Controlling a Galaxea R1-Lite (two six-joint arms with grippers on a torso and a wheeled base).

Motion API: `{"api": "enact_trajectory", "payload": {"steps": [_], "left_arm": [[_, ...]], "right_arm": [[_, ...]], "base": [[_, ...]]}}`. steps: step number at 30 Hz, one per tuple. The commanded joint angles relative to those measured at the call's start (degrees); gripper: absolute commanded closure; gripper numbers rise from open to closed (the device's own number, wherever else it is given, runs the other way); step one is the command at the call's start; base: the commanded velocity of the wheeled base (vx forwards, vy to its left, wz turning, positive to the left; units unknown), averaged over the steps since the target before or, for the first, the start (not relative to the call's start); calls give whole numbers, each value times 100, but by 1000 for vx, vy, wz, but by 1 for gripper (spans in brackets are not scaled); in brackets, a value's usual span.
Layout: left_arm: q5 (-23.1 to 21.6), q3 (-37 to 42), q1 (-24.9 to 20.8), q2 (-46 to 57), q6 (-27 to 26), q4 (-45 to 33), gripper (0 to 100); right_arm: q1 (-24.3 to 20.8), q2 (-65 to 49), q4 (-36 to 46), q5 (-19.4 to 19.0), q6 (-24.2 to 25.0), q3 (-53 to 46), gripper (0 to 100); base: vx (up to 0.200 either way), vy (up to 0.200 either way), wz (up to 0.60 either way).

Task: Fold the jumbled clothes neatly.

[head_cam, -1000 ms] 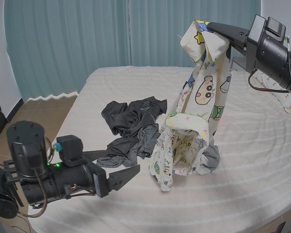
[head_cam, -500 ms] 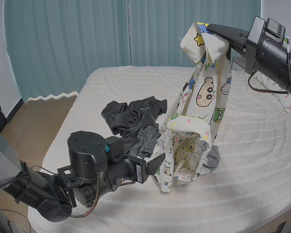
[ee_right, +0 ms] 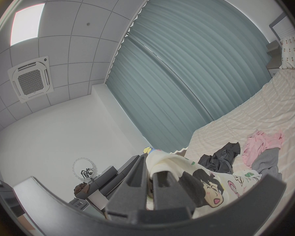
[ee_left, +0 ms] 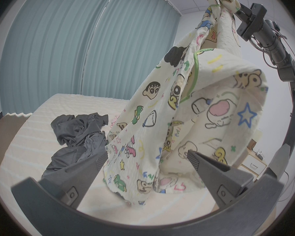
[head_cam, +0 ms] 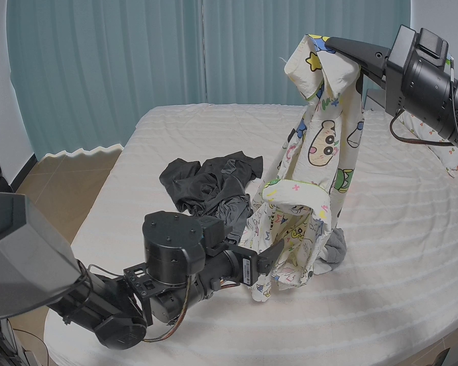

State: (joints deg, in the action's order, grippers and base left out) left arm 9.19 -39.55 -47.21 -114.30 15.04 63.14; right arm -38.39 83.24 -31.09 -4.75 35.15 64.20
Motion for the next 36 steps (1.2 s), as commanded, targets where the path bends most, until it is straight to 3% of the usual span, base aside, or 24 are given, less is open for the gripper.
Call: {"api": "enact_trajectory", "payload": {"steps": [1,3,6,10,29,36], "left_arm": [[153,-378,-7,-444,-1,41,0],[294,-554,-7,-567,-1,41,0],[953,-1055,37,-963,-10,23,0],[1278,-1248,151,-1253,-28,-38,0],[1155,-572,239,-1525,16,-100,0],[672,-422,230,-1595,385,-73,0]], "right_arm": [[-2,17,-3,-17,1,5,100],[-2,17,-3,-17,1,14,100],[-2,-27,-12,-26,1,-30,100],[7,-27,-20,-17,10,-47,100],[7,-194,-47,-17,1,67,100],[7,-247,-29,-26,1,93,100]], "base": [[0,0,0],[0,0,0],[0,0,0],[0,0,0],[0,0,0],[0,0,0]]}}
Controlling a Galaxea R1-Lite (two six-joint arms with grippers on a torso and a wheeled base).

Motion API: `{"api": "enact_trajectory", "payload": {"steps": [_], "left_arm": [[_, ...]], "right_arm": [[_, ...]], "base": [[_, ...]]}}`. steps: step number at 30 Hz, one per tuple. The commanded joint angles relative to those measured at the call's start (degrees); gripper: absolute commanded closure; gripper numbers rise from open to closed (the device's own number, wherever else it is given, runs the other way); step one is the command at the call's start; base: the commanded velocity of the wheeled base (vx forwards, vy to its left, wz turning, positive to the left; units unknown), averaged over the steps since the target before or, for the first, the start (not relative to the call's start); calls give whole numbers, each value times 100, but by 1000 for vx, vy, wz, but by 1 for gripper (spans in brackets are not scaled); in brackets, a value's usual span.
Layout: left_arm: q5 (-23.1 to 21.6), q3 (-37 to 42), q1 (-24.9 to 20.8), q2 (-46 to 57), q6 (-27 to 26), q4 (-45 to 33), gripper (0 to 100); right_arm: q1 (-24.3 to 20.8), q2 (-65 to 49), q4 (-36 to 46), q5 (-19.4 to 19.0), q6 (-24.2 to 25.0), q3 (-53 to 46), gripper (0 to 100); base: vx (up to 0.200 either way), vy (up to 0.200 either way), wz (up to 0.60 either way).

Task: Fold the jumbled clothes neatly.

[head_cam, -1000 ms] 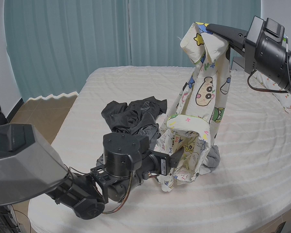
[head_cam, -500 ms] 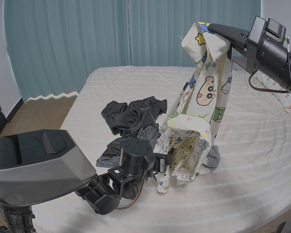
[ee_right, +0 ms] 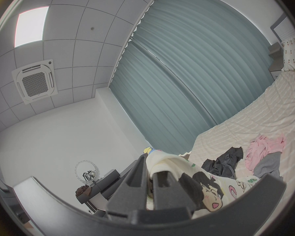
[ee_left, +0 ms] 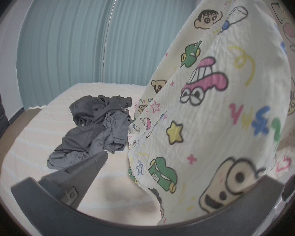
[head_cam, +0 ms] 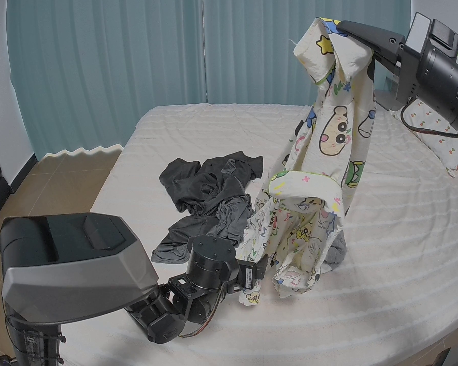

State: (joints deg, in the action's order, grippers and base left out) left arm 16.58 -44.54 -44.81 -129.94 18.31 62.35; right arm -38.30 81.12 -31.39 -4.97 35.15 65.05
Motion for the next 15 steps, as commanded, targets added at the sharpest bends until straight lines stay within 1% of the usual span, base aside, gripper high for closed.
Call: {"api": "enact_trajectory", "payload": {"steps": [1,6,9,11,12,14,15], "left_arm": [[-85,95,-1,-31,67,5,0],[-234,385,-10,-93,103,189,0],[-252,482,-10,-286,155,655,0],[-260,561,-10,-445,217,1103,0],[-260,561,-10,-445,217,1103,0],[-260,578,-1,-585,226,1367,0],[-260,578,-1,-603,243,1393,100]], "right_arm": [[-2,-34,1,-4,1,8,100],[-2,-34,1,-4,1,-1,100],[-2,-34,1,5,1,-1,100],[-2,-34,1,5,1,-1,100],[-2,-34,1,5,1,-1,100],[-2,-34,-7,5,1,-45,100],[7,-34,-7,14,10,-71,100]], "base": [[0,0,0],[0,0,0],[0,0,0],[0,0,0],[0,0,0],[0,0,0],[0,0,0]]}}
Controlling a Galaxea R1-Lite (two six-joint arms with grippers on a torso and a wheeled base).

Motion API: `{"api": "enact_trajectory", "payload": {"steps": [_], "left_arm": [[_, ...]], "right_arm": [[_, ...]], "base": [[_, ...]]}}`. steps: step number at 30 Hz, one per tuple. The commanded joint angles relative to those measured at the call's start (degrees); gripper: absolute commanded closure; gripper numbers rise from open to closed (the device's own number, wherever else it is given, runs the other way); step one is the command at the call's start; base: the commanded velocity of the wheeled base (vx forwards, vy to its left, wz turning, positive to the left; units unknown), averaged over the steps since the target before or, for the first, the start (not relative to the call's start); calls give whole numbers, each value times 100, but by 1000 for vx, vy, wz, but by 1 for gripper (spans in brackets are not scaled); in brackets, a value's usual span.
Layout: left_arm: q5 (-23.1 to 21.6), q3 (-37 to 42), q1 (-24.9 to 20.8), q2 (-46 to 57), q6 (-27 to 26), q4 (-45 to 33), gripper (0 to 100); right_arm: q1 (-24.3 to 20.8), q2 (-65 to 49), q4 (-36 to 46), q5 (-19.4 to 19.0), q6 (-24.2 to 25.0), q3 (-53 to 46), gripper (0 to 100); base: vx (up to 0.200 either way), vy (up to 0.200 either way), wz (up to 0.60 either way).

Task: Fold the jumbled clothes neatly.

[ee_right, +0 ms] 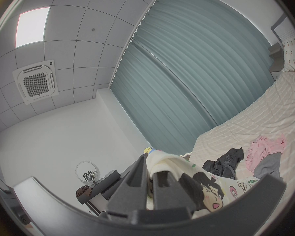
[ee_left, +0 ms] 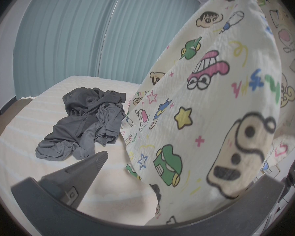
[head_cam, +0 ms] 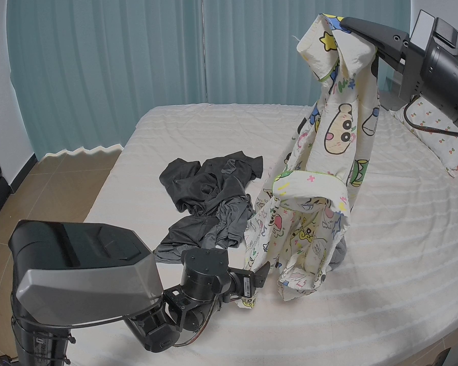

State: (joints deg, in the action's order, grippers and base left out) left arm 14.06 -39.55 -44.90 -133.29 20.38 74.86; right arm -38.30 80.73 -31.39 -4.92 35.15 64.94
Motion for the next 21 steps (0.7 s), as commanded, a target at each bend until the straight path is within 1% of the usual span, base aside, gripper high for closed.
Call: {"api": "enact_trajectory", "payload": {"steps": [1,6,9,13,14,17,21], "left_arm": [[-8,87,7,-267,97,151,100],[-8,123,7,-224,344,178,100],[9,210,51,75,528,178,100],[-8,588,95,638,651,178,100],[-8,588,95,638,651,178,100],[27,650,253,1262,739,178,100],[36,764,412,1754,721,178,100]], "right_arm": [[16,5,-7,9,10,-78,100],[95,-4,-7,27,36,-113,100],[253,-101,-7,18,36,-227,100],[473,-250,10,-17,27,-447,100],[473,-250,10,-17,27,-447,100],[640,-286,1,-17,19,-772,100],[684,-277,-7,-17,19,-992,100]], "base": [[0,0,0],[0,0,0],[0,0,0],[0,0,0],[0,0,0],[0,0,0],[0,0,0]]}}
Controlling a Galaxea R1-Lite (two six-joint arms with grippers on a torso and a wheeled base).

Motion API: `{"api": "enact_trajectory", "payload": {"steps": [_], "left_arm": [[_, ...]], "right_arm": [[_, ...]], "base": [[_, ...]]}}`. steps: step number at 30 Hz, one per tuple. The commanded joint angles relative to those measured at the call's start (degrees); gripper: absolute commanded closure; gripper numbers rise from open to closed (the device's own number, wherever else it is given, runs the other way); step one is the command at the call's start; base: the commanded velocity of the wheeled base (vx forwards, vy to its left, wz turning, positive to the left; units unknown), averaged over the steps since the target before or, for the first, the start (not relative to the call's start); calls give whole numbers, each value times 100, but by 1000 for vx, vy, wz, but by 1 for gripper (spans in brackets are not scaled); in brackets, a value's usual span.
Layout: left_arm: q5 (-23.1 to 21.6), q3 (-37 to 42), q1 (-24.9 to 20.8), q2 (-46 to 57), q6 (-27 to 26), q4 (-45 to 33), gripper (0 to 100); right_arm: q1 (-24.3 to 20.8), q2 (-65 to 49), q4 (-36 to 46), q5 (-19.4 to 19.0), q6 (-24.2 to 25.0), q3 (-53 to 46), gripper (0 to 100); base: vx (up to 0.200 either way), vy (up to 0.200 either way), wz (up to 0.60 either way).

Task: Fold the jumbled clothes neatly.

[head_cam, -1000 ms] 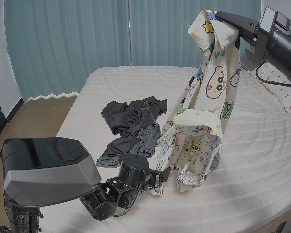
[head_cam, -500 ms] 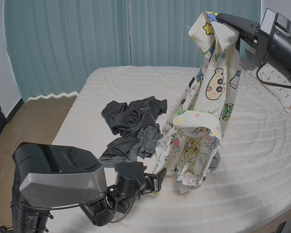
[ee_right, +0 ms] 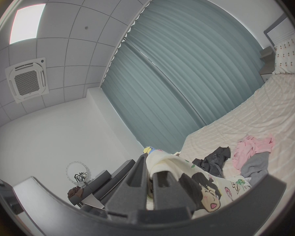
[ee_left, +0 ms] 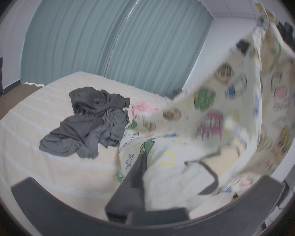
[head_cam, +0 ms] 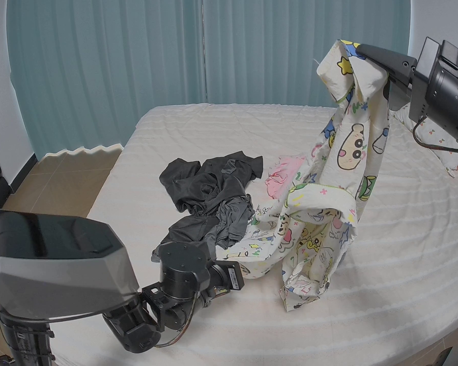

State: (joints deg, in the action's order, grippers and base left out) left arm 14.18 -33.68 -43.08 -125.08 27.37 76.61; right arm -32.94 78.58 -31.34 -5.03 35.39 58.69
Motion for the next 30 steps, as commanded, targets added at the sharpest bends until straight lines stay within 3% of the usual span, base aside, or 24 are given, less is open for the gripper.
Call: {"api": "enact_trajectory", "payload": {"steps": [1,9,16,20,24,25,30], "left_arm": [[24,178,230,932,23,3,100],[-20,714,362,2339,146,3,100],[24,723,362,3261,401,3,100],[41,696,406,3745,366,-5,100],[24,635,415,3877,339,-5,100],[41,521,432,4096,216,-84,100],[59,529,494,4176,-408,-190,100]], "right_arm": [[147,-62,-12,-6,-6,-367,100],[306,-106,-56,-6,38,-1351,100],[560,-194,-65,-6,56,-2142,100],[807,-264,-777,2,56,-2713,100],[921,-238,-1322,20,38,-2740,100],[1088,-159,-1955,99,-6,-2485,100],[1097,-203,-2113,257,-50,-1826,100]], "base": [[0,0,0],[0,0,0],[0,0,0],[0,0,0],[0,0,0],[0,0,0],[0,0,0]]}}
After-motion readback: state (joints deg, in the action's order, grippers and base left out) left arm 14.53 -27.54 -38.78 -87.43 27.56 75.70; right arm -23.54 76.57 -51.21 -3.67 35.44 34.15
